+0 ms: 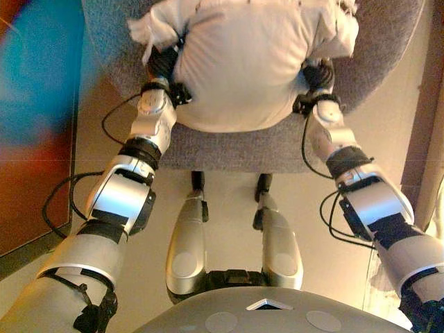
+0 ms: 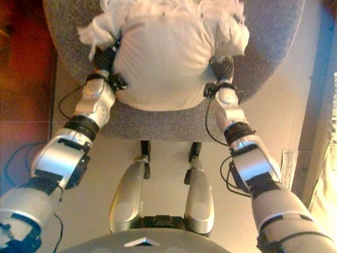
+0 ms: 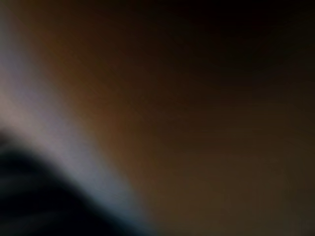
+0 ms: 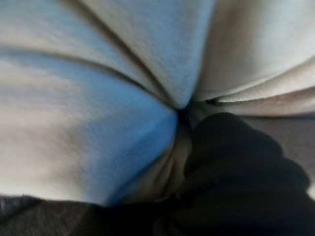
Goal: Pick up the cushion and take it to the sofa
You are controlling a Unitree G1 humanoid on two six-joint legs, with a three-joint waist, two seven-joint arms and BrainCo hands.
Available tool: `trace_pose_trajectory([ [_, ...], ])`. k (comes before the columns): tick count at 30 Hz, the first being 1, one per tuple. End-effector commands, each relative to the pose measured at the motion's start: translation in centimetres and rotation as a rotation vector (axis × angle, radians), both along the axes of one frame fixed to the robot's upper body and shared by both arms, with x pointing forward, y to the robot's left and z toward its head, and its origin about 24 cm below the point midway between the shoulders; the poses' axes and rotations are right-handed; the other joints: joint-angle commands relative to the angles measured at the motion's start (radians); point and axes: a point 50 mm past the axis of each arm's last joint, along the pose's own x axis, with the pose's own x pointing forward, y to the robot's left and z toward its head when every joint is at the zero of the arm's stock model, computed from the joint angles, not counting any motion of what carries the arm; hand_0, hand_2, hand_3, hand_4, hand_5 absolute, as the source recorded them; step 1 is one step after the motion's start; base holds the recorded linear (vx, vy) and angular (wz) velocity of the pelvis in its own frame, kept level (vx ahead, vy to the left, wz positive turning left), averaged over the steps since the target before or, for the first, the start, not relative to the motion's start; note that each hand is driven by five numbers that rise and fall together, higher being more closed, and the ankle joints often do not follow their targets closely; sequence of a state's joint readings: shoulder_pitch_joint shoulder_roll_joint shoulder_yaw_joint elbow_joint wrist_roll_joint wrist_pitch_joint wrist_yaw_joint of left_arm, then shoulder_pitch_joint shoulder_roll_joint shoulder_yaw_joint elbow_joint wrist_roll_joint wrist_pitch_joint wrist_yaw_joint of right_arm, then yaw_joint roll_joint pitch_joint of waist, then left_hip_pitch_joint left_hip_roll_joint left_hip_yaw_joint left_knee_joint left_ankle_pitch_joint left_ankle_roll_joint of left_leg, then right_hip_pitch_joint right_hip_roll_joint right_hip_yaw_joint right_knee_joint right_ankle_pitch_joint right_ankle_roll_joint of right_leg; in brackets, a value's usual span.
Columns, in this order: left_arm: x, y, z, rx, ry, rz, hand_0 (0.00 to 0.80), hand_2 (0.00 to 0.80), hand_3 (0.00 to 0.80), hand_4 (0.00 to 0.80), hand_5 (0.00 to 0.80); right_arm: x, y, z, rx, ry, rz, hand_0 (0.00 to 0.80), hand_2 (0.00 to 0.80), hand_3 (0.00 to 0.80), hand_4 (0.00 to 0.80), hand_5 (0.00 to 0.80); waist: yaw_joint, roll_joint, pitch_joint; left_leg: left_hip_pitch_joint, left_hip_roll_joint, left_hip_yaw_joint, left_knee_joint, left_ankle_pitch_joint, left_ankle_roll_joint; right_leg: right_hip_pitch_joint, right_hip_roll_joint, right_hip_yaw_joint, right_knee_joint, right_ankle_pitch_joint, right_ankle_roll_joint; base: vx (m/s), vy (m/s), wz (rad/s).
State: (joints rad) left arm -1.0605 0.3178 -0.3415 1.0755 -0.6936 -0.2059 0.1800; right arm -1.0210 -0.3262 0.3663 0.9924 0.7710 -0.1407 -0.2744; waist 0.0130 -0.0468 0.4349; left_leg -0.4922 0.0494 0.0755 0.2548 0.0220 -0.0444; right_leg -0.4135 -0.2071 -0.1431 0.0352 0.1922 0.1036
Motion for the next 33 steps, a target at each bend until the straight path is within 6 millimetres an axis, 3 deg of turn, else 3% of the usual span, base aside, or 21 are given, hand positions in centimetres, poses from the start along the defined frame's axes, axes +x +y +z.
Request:
trace_pose_trajectory([
  [1,0.6,-5.9,1.2,0.08,0.044,-0.153,0.0,0.0,0.0,0.0,0.0,1.0,3.2,2.4,0.015,0.026,0.124,0.0,0.0,0.0,0.0,0.0,-0.015,0.04,0.042,-0.025,0.032,-0.034,-0.139,0.09,-0.051,-0.074,-0.098,0.06,0.027,0.004,0.078,-0.01,0.114,-0.08],
  [6,1.0,-4.9,2.2,0.022,0.034,-0.097,0.0,0.0,0.0,0.0,0.0,1.4,1.8,4.7,-0.04,-0.031,0.048,0.0,0.0,0.0,0.0,0.0,-0.027,0.063,0.072,-0.012,0.026,-0.014,-0.171,0.102,-0.051,-0.09,-0.097,0.075,0.005,0.021,0.08,0.021,0.084,-0.11],
  [8,1.0,-3.8,1.6,0.031,0.066,-0.054,0.0,0.0,0.0,0.0,0.0,1.4,0.5,5.2,-0.027,-0.058,0.0,0.0,0.0,0.0,0.0,0.0,-0.024,0.068,0.079,-0.006,0.025,-0.008,-0.176,0.104,-0.052,-0.084,-0.098,0.068,0.002,0.021,0.079,0.04,0.011,0.01],
  [14,-0.7,2.1,-5.0,-0.032,0.28,0.067,0.0,0.0,0.0,0.0,0.0,0.2,-4.7,4.8,-0.001,-0.112,-0.164,0.0,0.0,0.0,0.0,0.0,-0.021,0.081,0.085,0.007,0.025,0.006,-0.164,0.096,-0.054,-0.081,-0.111,0.03,0.011,0.023,0.085,0.006,-0.001,0.0],
  [18,-2.8,6.0,-8.6,-0.056,0.335,0.147,0.0,0.0,0.0,0.0,0.0,-1.7,-9.2,2.9,0.047,-0.126,-0.244,0.0,0.0,0.0,0.0,0.0,-0.024,0.084,0.085,0.021,0.025,0.012,-0.141,0.073,-0.053,-0.068,-0.12,0.01,0.02,0.009,0.087,0.026,-0.01,-0.07],
  [22,-6.5,9.5,-13.6,-0.095,0.497,0.258,0.0,0.0,0.0,0.0,0.0,-4.8,-14.7,-0.8,0.085,-0.065,-0.385,0.0,0.0,0.0,0.0,0.0,-0.017,0.088,0.073,0.053,0.025,0.018,-0.144,0.055,-0.049,-0.033,-0.128,-0.02,0.017,-0.006,0.097,0.026,-0.054,0.06],
  [24,-8.1,10.7,-15.3,-0.066,0.573,0.281,0.0,0.0,0.0,0.0,0.0,-6.2,-16.1,-2.5,0.103,-0.046,-0.425,0.0,0.0,0.0,0.0,0.0,-0.013,0.086,0.065,0.067,0.025,0.02,-0.145,0.049,-0.048,-0.016,-0.131,-0.032,0.014,-0.009,0.098,0.007,-0.083,0.11],
  [25,-9.9,11.6,-17.1,-0.046,0.646,0.299,0.0,0.0,0.0,0.0,0.0,-7.6,-17.5,-3.7,0.131,-0.033,-0.462,0.0,0.0,0.0,0.0,0.0,-0.01,0.086,0.056,0.079,0.024,0.019,-0.149,0.046,-0.047,-0.002,-0.13,-0.043,0.011,-0.011,0.099,0.013,-0.095,0.07],
  [29,-15.5,14.4,-21.5,-0.069,0.844,0.399,0.0,0.0,0.0,0.0,0.0,-11.0,-20.5,-6.5,0.142,0.019,-0.523,0.0,0.0,0.0,0.0,0.0,-0.007,0.089,0.019,0.125,0.027,0.025,-0.158,0.034,-0.047,0.051,-0.121,-0.072,-0.003,-0.026,0.1,0.026,-0.046,0.07],
  [33,-20.6,16.2,-24.4,-0.055,0.992,0.463,0.0,0.0,0.0,0.0,0.0,-14.1,-22.7,-9.2,0.16,0.062,-0.584,0.0,0.0,0.0,0.0,0.0,0.002,0.091,-0.032,0.175,0.026,0.027,-0.169,0.02,-0.046,0.104,-0.109,-0.088,-0.016,-0.042,0.099,0.066,-0.02,0.01],
])
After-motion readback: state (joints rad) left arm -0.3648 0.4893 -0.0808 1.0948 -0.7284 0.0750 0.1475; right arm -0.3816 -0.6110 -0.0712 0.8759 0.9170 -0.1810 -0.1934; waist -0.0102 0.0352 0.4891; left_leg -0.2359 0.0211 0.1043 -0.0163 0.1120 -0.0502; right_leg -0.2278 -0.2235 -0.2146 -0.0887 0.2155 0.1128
